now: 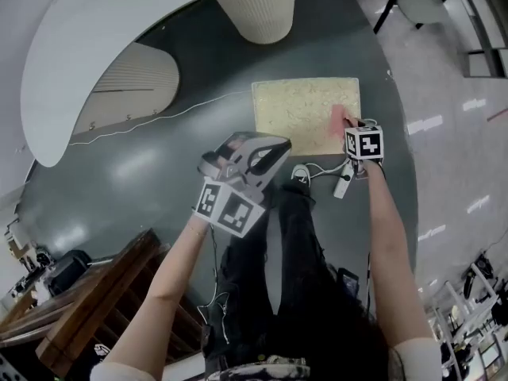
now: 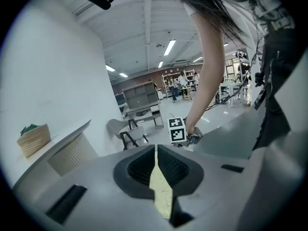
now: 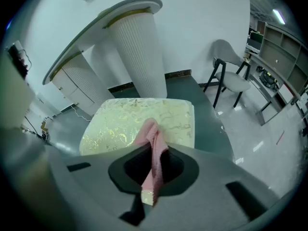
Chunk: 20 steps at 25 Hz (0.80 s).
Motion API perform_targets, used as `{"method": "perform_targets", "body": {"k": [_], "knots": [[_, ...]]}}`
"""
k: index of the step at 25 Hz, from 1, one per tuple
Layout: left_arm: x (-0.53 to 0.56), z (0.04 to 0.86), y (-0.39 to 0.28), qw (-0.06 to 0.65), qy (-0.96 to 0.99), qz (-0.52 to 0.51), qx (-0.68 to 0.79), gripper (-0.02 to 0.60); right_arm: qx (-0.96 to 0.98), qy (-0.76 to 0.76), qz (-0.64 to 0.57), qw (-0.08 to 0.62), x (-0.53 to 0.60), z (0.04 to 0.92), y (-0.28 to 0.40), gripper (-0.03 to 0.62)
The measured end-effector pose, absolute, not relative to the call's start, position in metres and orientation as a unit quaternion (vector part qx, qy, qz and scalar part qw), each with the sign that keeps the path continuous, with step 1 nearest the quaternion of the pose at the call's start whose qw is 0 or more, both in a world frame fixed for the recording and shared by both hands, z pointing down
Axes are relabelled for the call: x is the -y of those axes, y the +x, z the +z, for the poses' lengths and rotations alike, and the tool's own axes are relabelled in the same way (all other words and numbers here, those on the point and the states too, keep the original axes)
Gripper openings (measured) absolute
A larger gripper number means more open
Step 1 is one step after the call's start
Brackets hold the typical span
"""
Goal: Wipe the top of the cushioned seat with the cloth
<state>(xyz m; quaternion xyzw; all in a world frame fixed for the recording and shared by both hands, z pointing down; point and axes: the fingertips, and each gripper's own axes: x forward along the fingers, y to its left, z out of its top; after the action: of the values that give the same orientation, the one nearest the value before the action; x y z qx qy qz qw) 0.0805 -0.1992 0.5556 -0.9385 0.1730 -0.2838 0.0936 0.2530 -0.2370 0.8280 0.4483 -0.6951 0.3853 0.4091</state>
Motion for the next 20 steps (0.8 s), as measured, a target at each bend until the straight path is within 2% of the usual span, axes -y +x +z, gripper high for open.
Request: {"method": "perform_targets", "body": {"k": [12, 20], "knots": [[0.207, 0.556, 0.136, 0.094, -0.943, -0.28, -0.154, 0.017, 0.666, 0.483, 0.4, 0.402, 0.233, 0.828, 0.333, 0.008], [0.204, 0.557, 0.134, 0.093, -0.941, -0.283, -0.161, 0.017, 0.691, 0.473, 0.392, 0.382, 0.23, 0.812, 0.322, 0.008]]}}
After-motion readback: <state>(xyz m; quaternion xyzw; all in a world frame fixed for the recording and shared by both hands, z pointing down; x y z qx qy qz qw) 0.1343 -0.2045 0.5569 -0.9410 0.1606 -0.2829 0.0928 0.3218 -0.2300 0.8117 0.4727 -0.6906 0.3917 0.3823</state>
